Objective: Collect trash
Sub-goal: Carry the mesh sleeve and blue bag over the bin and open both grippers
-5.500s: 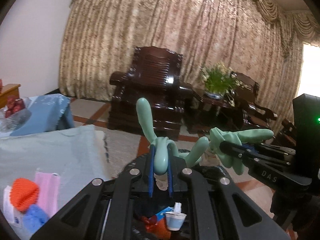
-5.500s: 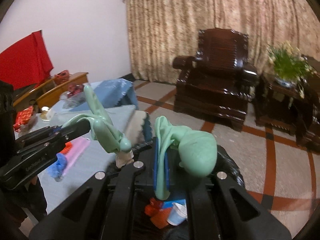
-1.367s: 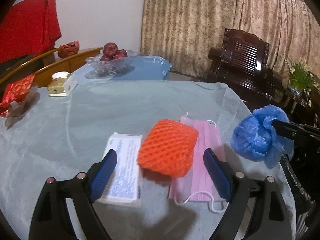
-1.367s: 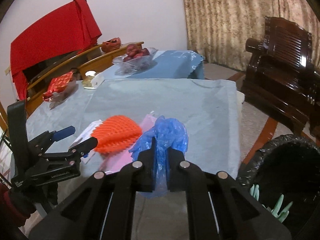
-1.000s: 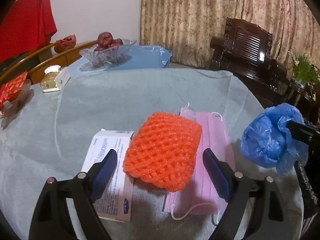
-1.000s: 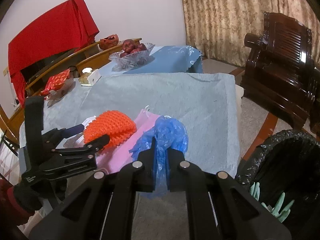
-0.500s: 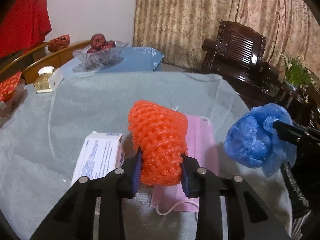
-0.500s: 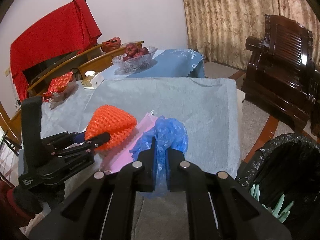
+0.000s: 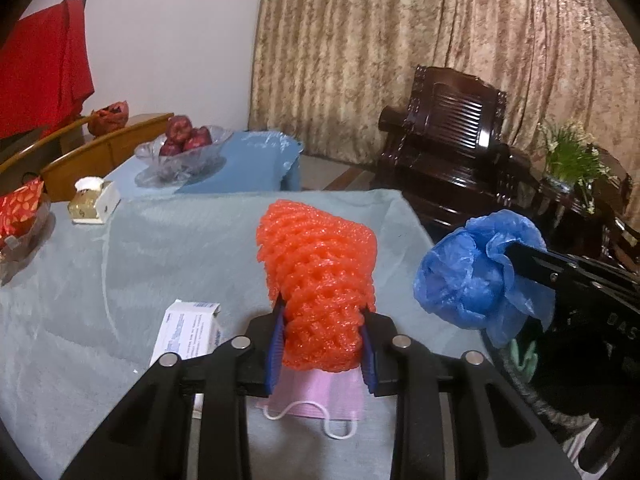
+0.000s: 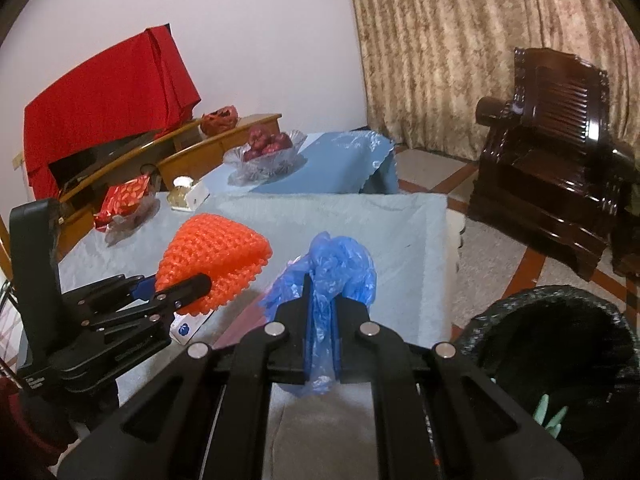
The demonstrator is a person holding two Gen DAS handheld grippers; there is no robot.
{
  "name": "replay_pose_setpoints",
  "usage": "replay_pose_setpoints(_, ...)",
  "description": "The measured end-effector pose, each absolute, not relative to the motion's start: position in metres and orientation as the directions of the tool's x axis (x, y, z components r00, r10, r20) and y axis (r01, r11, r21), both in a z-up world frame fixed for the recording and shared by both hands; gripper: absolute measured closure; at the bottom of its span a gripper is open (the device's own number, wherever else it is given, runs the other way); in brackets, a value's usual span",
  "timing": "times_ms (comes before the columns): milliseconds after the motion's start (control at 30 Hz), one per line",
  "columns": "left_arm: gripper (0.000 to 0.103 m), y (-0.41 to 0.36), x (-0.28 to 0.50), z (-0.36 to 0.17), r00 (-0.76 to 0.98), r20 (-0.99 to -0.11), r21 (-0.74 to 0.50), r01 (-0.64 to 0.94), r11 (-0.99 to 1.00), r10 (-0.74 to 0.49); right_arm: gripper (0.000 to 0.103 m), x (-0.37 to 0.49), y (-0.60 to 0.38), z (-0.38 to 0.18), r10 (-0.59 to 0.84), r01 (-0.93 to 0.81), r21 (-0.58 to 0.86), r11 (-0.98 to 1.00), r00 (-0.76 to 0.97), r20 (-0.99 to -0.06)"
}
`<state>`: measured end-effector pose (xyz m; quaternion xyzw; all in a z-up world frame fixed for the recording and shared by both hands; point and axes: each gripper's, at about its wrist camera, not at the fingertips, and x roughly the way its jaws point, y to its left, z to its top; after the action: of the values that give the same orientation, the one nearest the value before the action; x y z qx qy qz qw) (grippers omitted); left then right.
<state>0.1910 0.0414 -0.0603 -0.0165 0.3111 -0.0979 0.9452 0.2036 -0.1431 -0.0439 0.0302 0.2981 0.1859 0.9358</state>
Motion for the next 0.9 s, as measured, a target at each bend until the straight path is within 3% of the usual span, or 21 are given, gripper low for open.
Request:
replay_pose_setpoints(467,0.072,-0.014,0.167,-0.027,0.804,-0.523,-0.116,0.262,0.958,-0.283,0.097,0.162,-0.201,-0.018,0.28,-0.247,0.132,0.96,0.82,-0.499)
replay_pose_setpoints(900,0.072,-0.104,0.164,-0.021,0.749,-0.51,-0.13,0.419,0.899,-0.423,0.097,0.127,-0.296,-0.02,0.107,-0.063,0.103,0.993,0.857,-0.504)
